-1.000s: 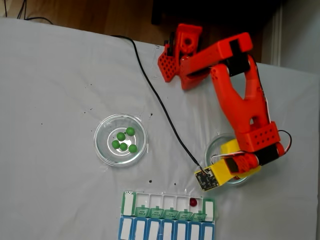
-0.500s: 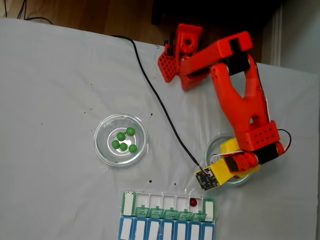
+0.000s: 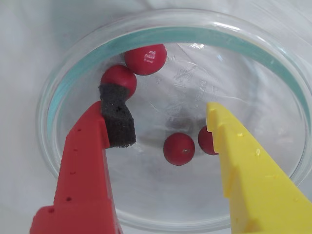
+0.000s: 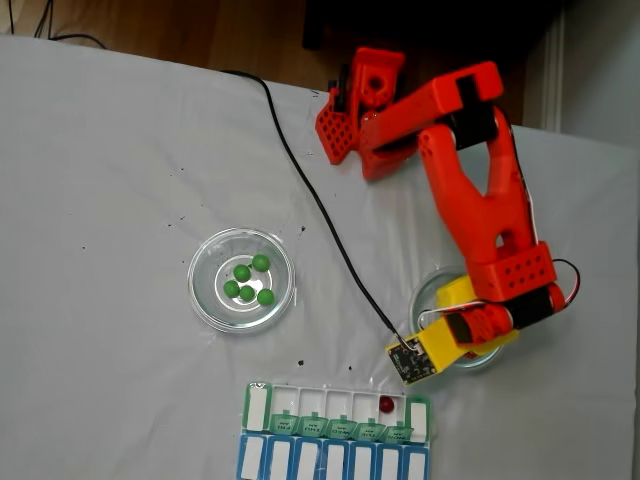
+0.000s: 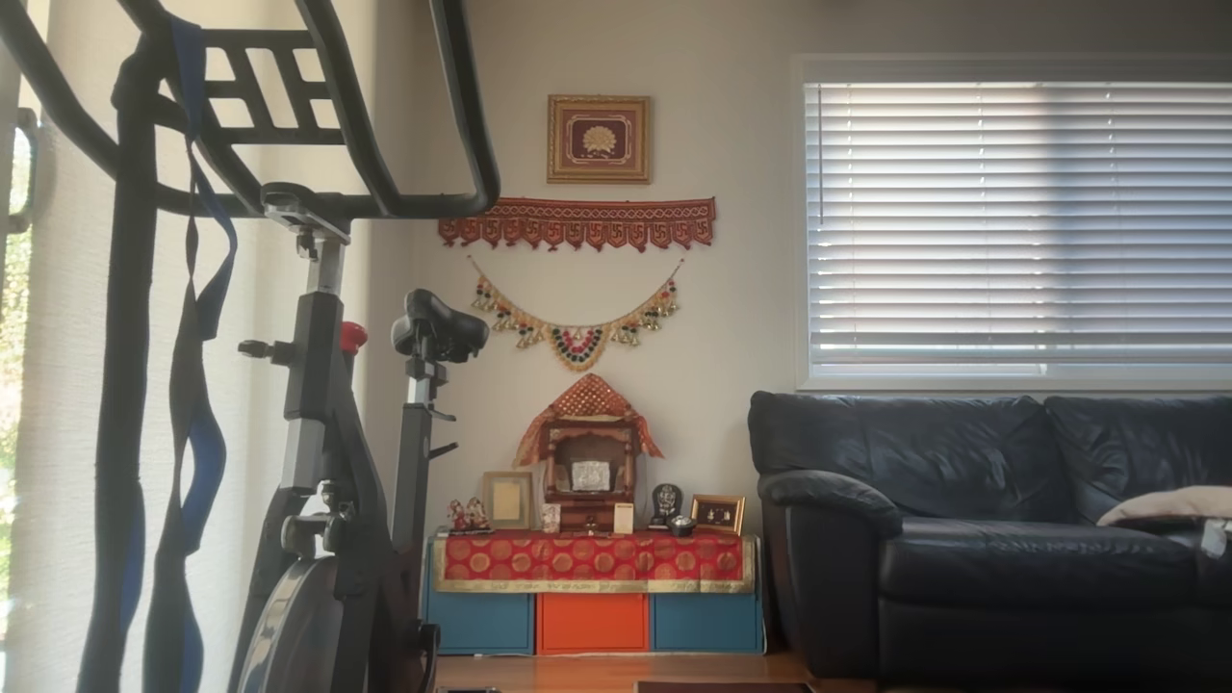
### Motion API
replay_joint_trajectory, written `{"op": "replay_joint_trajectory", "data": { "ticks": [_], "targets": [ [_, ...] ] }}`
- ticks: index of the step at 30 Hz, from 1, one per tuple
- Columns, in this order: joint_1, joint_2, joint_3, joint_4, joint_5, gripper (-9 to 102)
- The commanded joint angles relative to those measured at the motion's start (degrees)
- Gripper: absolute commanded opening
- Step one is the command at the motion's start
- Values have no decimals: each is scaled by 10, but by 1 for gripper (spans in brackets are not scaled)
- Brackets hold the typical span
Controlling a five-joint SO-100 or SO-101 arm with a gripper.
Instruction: Sort medicines into box.
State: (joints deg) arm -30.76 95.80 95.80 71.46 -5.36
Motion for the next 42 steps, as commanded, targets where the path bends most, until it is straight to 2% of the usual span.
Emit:
{"op": "replay_joint_trajectory", "data": {
  "ticks": [1,42],
  "targets": [
    [3,42,-9,-14,-11,26],
    [-10,-10,8,-41,-12,27]
  ]
}}
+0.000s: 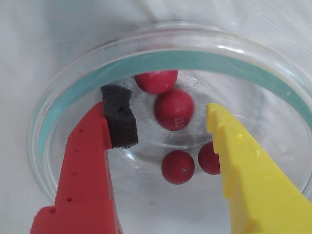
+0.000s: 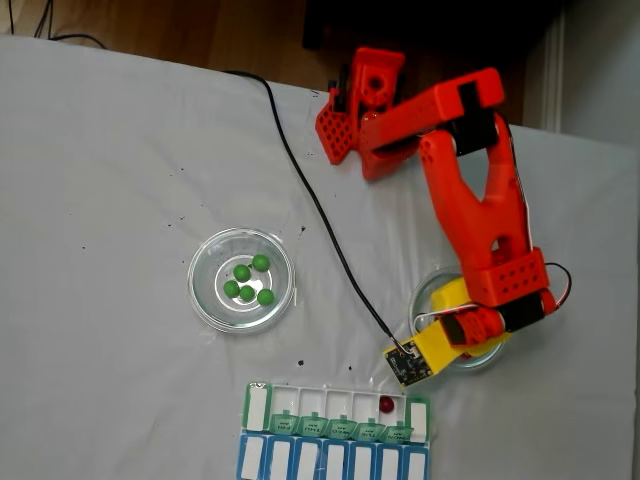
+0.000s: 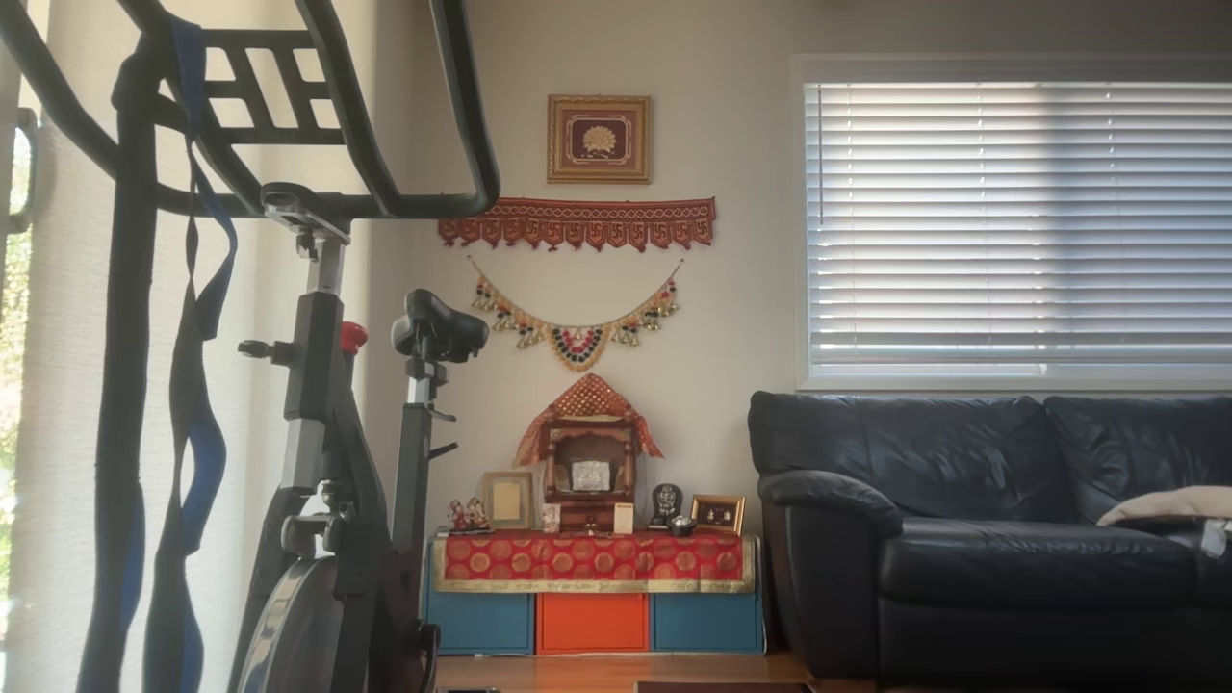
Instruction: Sort medicines into box.
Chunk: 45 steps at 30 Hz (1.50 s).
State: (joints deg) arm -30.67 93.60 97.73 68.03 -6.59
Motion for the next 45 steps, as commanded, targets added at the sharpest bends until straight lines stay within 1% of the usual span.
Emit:
{"op": "replay_joint_trajectory", "data": {
  "ticks": [1,19,29,34,45],
  "targets": [
    [-11,11,-11,-8,0,27],
    [-11,7,-11,-11,1,24],
    [-11,2,-12,-15,4,13],
    [-11,0,-14,-16,4,3],
    [-11,17,-11,-6,6,1]
  ]
}}
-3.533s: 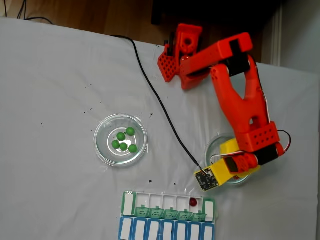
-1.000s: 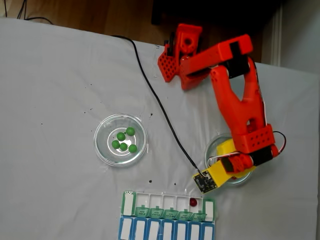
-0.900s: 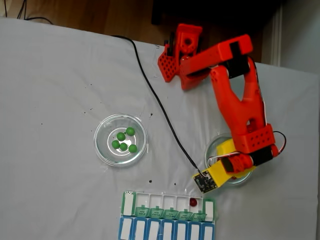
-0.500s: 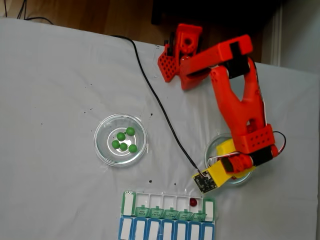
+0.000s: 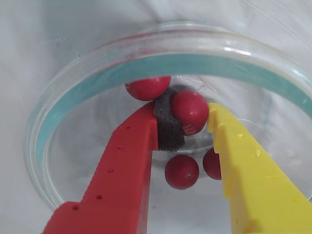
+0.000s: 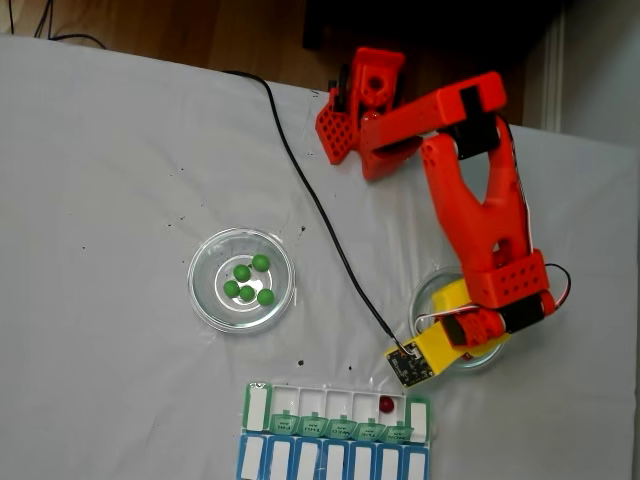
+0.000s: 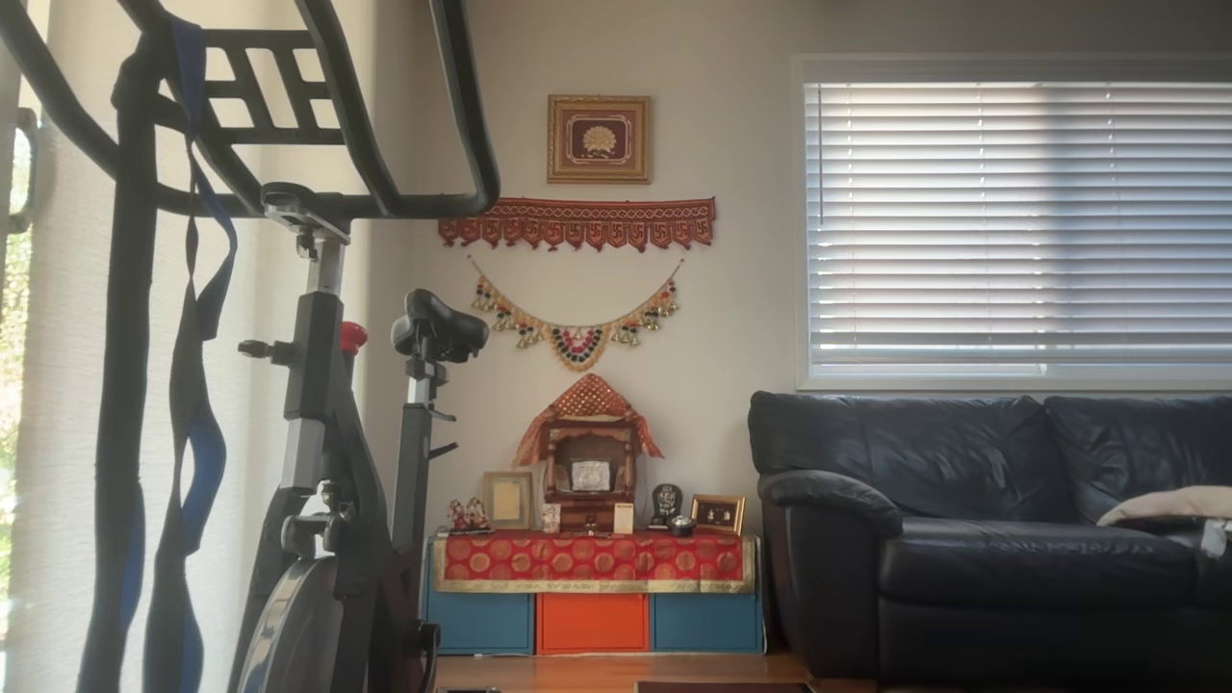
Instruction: Sort medicines into box.
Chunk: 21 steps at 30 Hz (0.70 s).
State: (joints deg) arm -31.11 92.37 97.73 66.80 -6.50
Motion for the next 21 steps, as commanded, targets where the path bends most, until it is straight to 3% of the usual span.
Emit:
{"op": "replay_joint_trajectory", "data": {
  "ticks": [1,11,21],
  "targets": [
    [-6,39,-11,12,5,1],
    [17,192,-14,89,21,2],
    [88,226,-48,62,36,2]
  ]
}}
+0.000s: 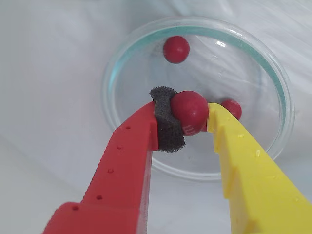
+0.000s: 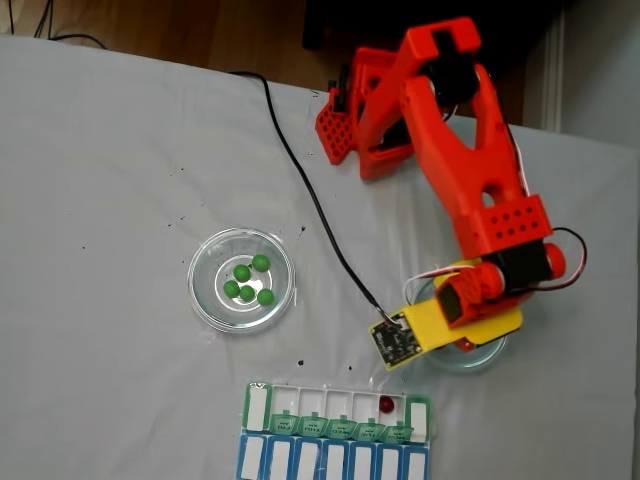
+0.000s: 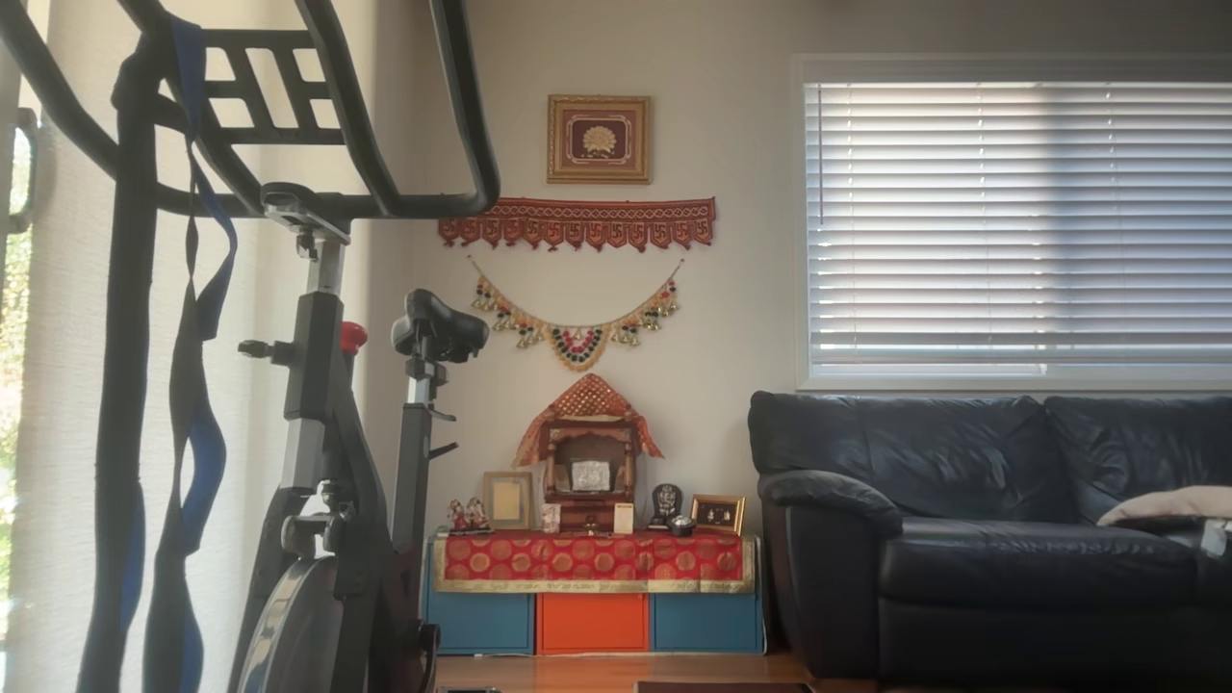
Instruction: Sort medicines into box.
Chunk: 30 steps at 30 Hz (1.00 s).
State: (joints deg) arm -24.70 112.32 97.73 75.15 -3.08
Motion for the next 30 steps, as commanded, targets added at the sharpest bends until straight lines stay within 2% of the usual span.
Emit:
{"op": "replay_joint_trajectory", "data": {
  "ticks": [1,12,30],
  "targets": [
    [31,19,-50,-27,1,2],
    [129,-49,-92,-78,0,1],
    [167,-149,-170,-110,14,1]
  ]
}}
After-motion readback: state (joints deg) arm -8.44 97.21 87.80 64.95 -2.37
